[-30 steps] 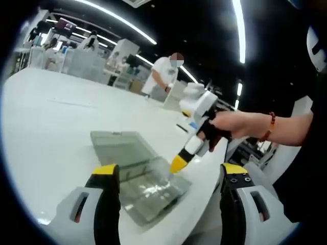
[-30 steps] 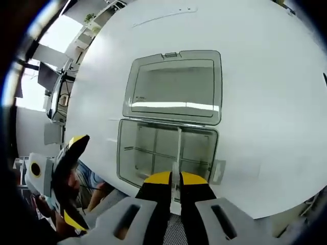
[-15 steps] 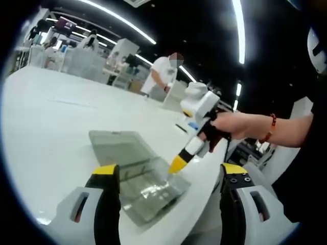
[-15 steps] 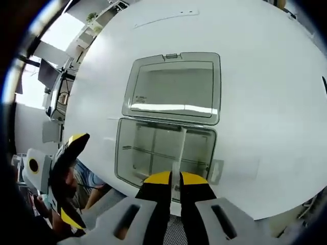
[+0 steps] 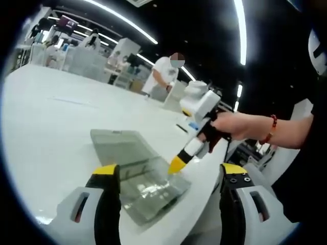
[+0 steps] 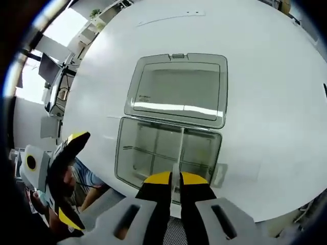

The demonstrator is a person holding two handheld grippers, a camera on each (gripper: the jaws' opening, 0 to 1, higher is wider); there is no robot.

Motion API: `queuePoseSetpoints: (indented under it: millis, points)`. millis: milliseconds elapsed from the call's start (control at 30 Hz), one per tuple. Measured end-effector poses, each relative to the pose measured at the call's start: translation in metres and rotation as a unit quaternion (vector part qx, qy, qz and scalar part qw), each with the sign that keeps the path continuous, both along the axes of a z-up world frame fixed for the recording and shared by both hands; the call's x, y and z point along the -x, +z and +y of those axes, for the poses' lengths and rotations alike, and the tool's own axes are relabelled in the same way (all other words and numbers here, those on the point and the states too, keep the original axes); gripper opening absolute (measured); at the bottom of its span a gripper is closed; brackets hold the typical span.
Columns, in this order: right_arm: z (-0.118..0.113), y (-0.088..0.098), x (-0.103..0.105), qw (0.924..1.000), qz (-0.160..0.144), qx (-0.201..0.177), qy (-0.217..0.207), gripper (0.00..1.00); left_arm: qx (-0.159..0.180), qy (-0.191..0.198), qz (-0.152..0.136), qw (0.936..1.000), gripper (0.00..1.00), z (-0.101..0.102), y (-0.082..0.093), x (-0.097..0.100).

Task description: Insert the divider into the dual guide fixture by aligning both edges with the guide slots and pushing it downward to the bottom, including one-sided entry, uneven engagement, binding, and posture correction.

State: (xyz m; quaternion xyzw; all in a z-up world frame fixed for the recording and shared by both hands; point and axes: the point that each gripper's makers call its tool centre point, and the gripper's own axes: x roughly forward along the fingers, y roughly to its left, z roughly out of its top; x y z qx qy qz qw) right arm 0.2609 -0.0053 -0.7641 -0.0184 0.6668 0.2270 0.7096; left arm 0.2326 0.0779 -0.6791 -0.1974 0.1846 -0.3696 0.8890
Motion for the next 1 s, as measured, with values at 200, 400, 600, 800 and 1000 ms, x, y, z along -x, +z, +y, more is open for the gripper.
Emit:
queuePoseSetpoints:
  millis: [200, 400, 600, 800, 1000]
  points:
    - [-0.0049, 0.0006, 0.0, 1.0, -0.008, 0.006, -0.001, 0.0, 0.001, 0.002, 0.004, 1.0, 0.78, 0.0014, -0.0016, 0.0002]
    - [-0.0025, 0.0005, -0.0009, 1.0, -0.009, 0.001, 0.002, 0.0, 0.004, -0.001, 0.002, 1.0, 0.78, -0.0019, 0.0006, -0.0004]
    - [-0.0029, -0.0011, -0.0014, 0.9999, -0.01, 0.005, 0.004, 0.0, 0.003, -0.002, 0.002, 1.0, 0.78, -0.0014, 0.0004, 0.0003]
    - [-0.0024, -0.0031, -0.0022, 0.9999, -0.01, 0.005, 0.007, 0.0, 0.004, 0.001, 0.006, 1.0, 0.77, 0.0005, -0.001, 0.0014]
    - [0.0007, -0.0047, -0.0033, 0.9998, -0.011, 0.007, 0.015, 0.01, 0.003, 0.0, 0.005, 1.0, 0.77, -0.0001, -0.0006, 0.0006]
